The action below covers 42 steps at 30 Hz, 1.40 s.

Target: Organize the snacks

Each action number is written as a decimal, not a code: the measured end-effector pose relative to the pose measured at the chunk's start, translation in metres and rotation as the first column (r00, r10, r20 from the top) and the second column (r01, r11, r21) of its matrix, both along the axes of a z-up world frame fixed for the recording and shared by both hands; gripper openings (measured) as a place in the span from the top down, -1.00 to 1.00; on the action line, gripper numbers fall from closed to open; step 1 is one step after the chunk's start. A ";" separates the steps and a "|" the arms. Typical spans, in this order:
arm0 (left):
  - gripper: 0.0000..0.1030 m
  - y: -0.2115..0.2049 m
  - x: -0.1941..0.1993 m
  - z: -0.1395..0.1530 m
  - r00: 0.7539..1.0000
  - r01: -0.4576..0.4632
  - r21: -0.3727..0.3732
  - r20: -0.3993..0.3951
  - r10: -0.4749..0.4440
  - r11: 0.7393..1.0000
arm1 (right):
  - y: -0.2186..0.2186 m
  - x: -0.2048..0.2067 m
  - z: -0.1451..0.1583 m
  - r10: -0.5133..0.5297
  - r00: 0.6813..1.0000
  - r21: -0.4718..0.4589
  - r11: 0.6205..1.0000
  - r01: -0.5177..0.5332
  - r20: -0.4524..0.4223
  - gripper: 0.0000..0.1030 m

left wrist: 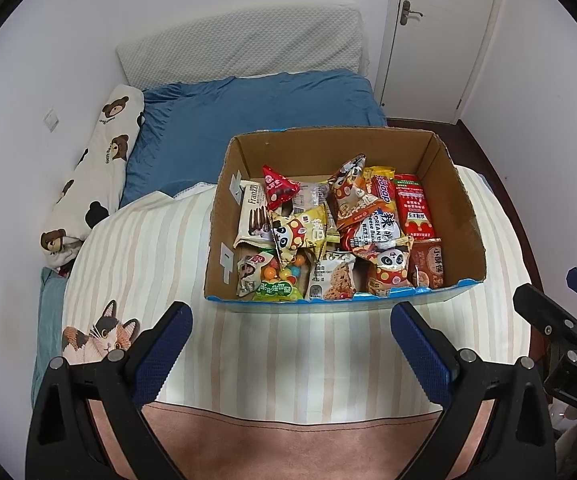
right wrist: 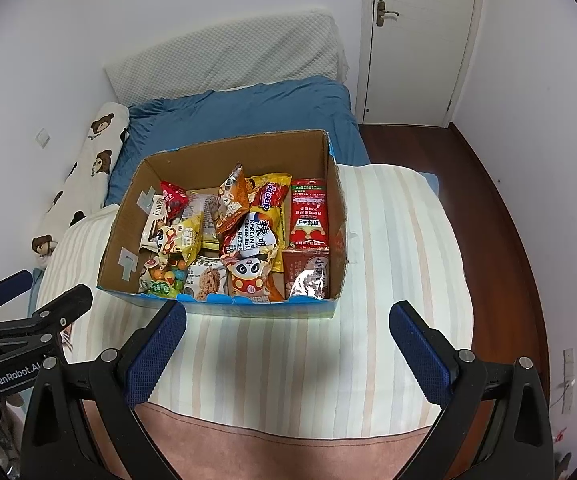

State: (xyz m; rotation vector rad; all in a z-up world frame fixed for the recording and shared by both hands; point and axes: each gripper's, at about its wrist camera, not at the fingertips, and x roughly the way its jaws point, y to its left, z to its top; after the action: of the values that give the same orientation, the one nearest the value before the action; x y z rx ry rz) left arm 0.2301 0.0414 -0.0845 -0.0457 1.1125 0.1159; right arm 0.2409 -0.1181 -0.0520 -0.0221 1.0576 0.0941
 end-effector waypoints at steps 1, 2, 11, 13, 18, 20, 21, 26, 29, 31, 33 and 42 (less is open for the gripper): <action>-0.97 0.000 0.000 0.000 1.000 0.001 0.001 0.000 -0.001 1.000 | 0.000 0.000 0.001 -0.001 1.000 0.001 1.000 0.001 0.001 -1.00; -0.97 0.000 -0.001 0.000 1.000 0.002 -0.001 -0.002 -0.002 1.000 | 0.000 0.000 0.001 0.000 1.000 -0.001 1.000 0.000 0.002 -1.00; -0.97 -0.001 -0.003 0.002 1.000 0.011 -0.001 -0.001 -0.011 1.000 | 0.000 -0.002 0.006 0.003 1.000 0.001 1.000 -0.003 0.013 -1.00; -0.97 -0.001 -0.003 0.002 1.000 0.009 -0.002 0.004 -0.009 1.000 | 0.000 -0.004 0.006 0.002 1.000 -0.002 1.000 -0.002 0.015 -1.00; -0.97 -0.002 -0.004 0.004 0.999 0.021 0.008 0.025 -0.021 1.000 | 0.000 -0.004 0.006 0.000 1.000 0.002 1.000 0.000 0.014 -1.00; -0.98 -0.002 -0.005 0.006 0.999 0.022 0.025 0.036 -0.023 0.999 | 0.000 -0.005 0.006 -0.001 1.000 0.002 1.000 0.001 0.013 -1.00; -0.98 -0.002 -0.005 0.008 0.999 0.026 0.028 0.038 -0.027 0.999 | 0.000 -0.006 0.006 -0.002 1.000 0.002 1.000 0.002 0.013 -1.00; -0.98 -0.002 -0.005 0.010 0.999 0.024 0.023 0.039 -0.025 0.999 | 0.000 -0.008 0.008 -0.004 1.000 0.000 1.000 0.004 0.023 -1.00; -0.98 -0.003 -0.005 0.009 0.999 0.025 0.018 0.036 -0.025 1.000 | -0.001 -0.010 0.009 -0.008 1.000 0.001 1.000 0.008 0.029 -1.00; -0.98 -0.003 -0.005 0.009 0.999 0.025 0.014 0.037 -0.025 1.000 | -0.001 -0.011 0.011 -0.009 0.999 -0.001 1.000 0.009 0.035 -1.00; -0.98 -0.003 -0.006 0.010 0.999 0.024 0.010 0.039 -0.025 1.000 | -0.002 -0.013 0.013 -0.010 0.999 0.001 1.000 0.010 0.038 -1.00; -0.98 -0.001 -0.008 0.011 0.999 0.017 0.012 0.051 -0.018 1.000 | -0.003 -0.016 0.013 -0.014 0.999 0.004 1.000 0.014 0.037 -1.00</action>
State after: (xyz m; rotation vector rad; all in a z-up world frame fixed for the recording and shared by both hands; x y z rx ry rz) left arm 0.2224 0.0401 -0.0731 -0.0284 1.0612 0.1049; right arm 0.2246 -0.1207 -0.0388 -0.0126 1.0205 0.0825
